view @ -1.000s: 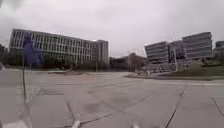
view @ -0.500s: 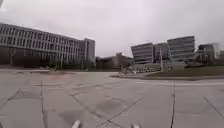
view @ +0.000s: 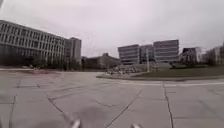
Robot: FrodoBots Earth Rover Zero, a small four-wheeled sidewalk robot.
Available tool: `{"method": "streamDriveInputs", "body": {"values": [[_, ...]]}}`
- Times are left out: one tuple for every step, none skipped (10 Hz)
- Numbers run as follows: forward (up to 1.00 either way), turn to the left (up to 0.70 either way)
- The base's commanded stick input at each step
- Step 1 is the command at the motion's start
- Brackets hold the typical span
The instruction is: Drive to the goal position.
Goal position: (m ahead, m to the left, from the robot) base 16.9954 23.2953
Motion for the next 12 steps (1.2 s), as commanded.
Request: {"method": "streamDriveInputs", "body": {"values": [[0.7,0.31],[0.7,0.35],[0.7,0.35],[0.7,0.35],[0.7,0.35],[0.7,0.35],[0.7,0.35],[0.7,0.35],[0.7,0.35],[0.7,0.35],[0.7,0.35],[0.7,0.35]]}}
